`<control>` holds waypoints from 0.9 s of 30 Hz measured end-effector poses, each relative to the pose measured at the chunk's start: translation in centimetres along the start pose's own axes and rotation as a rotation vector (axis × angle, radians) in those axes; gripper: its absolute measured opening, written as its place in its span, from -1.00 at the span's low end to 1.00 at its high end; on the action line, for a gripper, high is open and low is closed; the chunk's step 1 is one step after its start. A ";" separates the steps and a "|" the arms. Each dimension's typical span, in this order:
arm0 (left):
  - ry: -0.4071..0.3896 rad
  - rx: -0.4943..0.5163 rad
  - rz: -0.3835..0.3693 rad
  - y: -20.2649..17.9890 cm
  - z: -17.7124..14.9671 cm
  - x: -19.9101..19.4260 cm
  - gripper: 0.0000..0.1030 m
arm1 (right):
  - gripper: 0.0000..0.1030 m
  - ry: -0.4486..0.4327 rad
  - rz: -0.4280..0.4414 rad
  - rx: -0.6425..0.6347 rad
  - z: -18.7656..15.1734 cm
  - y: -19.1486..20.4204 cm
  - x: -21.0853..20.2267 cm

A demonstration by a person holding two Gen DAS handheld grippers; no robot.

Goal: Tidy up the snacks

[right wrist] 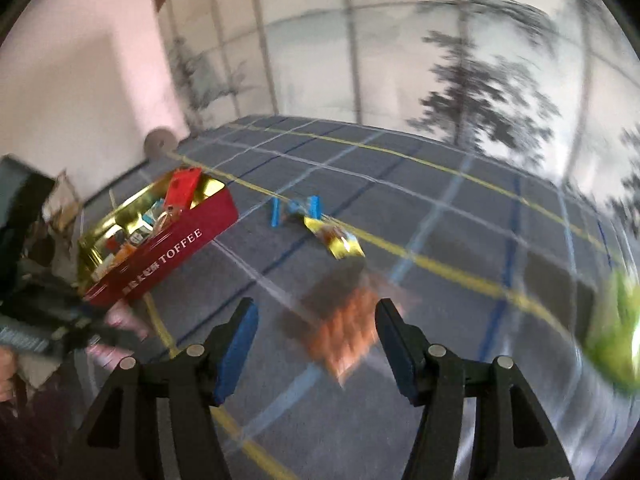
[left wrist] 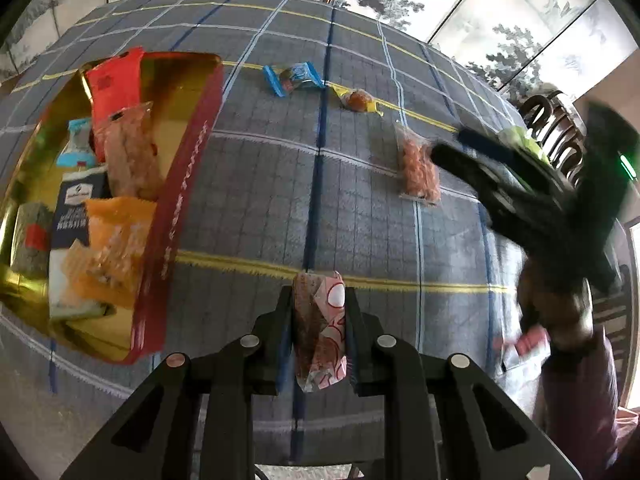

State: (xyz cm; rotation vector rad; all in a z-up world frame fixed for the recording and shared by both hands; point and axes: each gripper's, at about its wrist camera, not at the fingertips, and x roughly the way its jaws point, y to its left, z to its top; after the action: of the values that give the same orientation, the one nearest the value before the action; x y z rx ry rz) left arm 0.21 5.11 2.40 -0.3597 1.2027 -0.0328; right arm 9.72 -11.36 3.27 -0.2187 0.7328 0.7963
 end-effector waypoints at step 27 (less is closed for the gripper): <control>-0.033 0.048 -0.042 -0.7 -1.6 -2.0 -0.62 | -0.40 0.043 0.060 0.109 1.3 1.1 3.0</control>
State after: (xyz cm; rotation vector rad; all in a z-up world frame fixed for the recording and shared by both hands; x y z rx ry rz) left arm -1.89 4.45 3.96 -0.3426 1.1593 -0.0915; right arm 11.07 -8.32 2.27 -0.1163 0.8241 0.8077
